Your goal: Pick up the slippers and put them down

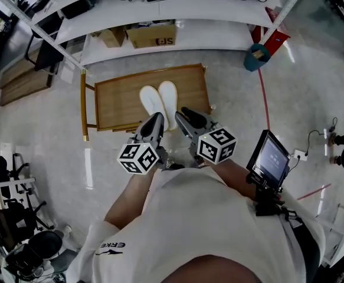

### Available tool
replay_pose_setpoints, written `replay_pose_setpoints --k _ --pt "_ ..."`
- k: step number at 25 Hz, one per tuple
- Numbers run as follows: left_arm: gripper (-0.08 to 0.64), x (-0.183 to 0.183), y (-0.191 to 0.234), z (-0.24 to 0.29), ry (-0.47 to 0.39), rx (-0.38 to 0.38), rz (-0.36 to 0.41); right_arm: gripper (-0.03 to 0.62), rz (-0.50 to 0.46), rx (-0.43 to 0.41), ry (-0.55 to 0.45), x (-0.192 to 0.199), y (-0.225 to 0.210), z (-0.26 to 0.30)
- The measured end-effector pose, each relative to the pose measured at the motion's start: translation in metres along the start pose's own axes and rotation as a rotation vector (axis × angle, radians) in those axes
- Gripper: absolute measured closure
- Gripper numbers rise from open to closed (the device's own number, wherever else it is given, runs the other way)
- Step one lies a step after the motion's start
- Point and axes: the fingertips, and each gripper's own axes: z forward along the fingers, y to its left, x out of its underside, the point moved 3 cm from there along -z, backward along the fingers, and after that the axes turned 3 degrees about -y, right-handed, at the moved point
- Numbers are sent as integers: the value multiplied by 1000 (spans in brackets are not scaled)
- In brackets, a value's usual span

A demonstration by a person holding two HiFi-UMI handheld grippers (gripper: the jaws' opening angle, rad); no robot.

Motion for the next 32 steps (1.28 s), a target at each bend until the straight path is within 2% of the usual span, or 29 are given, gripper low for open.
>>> replay_pose_setpoints --k 6,15,23,32 --pt "557 10 -56 18 -24 30 24 566 -61 -11 -38 -25 -14 -47" --pt "557 35 -110 17 -52 33 51 572 -76 -42 -56 -28 -25 -104" --pt "557 27 -126 13 -78 52 106 572 -79 -35 -80 -39 -24 -116" --pt "557 4 -115 1 -89 73 125 581 -73 -1 -92 -42 -6 -110"
